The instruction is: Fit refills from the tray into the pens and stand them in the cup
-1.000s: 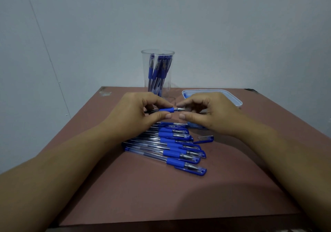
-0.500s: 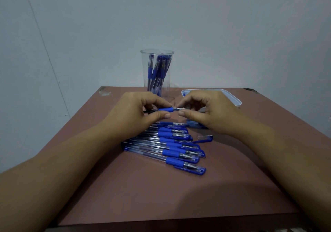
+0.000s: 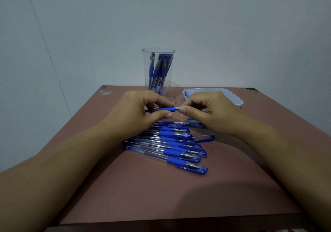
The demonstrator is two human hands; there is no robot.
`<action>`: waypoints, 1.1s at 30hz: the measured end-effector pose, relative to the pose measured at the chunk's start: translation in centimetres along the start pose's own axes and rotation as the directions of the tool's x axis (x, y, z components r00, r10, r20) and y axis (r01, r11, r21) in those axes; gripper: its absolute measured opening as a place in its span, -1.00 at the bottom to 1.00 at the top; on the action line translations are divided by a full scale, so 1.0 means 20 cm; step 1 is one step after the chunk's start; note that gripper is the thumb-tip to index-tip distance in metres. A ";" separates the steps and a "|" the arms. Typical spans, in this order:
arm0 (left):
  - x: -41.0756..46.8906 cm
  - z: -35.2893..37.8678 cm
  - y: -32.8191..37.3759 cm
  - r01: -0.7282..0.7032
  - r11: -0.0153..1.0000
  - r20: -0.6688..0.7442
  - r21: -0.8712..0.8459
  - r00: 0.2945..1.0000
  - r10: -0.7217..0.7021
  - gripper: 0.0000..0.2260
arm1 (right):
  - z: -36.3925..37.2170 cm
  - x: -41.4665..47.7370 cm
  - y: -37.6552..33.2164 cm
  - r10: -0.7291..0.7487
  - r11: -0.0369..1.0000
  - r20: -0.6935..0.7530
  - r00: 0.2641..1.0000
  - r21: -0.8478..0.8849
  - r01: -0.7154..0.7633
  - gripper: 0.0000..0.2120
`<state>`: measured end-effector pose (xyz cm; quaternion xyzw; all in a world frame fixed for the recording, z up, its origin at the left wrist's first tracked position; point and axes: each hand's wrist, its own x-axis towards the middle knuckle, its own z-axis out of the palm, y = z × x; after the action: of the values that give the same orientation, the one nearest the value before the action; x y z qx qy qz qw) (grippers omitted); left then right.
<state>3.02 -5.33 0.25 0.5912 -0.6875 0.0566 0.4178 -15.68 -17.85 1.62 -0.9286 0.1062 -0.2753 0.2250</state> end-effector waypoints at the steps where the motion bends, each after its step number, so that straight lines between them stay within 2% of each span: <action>1: 0.00 0.00 0.00 0.003 1.000 -0.004 -0.004 1.000 -0.003 -0.75 | 0.00 0.00 0.00 -0.002 1.000 -0.009 1.000 0.020 0.002 -0.92; 4: 0.00 0.00 0.00 0.012 1.000 -0.007 -0.004 1.000 -0.012 -0.74 | -0.01 0.00 0.00 -0.007 0.999 -0.029 1.000 0.047 0.008 -0.78; 8: 0.00 0.00 0.00 0.002 1.000 -0.003 0.007 1.000 -0.002 -0.78 | 0.00 0.00 0.00 -0.006 1.000 -0.016 1.000 -0.003 0.006 -0.93; 11: 0.00 0.00 0.00 -0.002 1.000 -0.008 0.002 1.000 0.002 -0.77 | 0.00 0.00 0.00 0.010 1.000 -0.007 1.000 0.008 -0.010 -0.93; 15: 0.00 0.00 0.00 -0.003 1.000 -0.010 0.000 1.000 0.003 -0.75 | 0.00 0.00 0.00 -0.006 0.999 -0.043 0.999 0.037 0.008 -0.74; 19: 0.00 0.00 0.00 0.004 1.000 0.000 -0.005 1.000 -0.004 -0.78 | 0.01 0.01 0.01 -0.030 1.000 -0.042 0.999 -0.002 0.030 -0.85; 24: 0.00 0.00 0.00 0.015 1.000 0.007 0.005 1.000 -0.016 -0.79 | 0.01 0.01 -0.01 -0.001 1.000 -0.041 0.999 -0.015 0.001 -0.86; 27: 0.00 0.00 0.00 0.031 1.000 0.002 -0.003 1.000 -0.031 -0.78 | -0.05 -0.01 -0.01 0.077 0.997 0.030 0.997 0.017 -0.078 -0.77; 29: 0.00 0.00 -0.01 0.048 0.999 -0.006 -0.016 0.999 -0.048 -0.78 | -0.12 -0.03 0.00 0.145 0.989 0.118 0.982 -0.049 -0.140 -0.78; 33: 0.00 0.00 -0.01 0.053 0.998 0.002 -0.018 0.999 -0.053 -0.77 | -0.22 -0.07 0.03 0.279 0.960 0.302 0.912 -0.055 -0.275 -0.83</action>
<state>3.22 -5.33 0.08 0.6057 -0.6722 0.0391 0.4240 -19.45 -19.51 4.00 -0.9368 0.2021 -0.0926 0.2701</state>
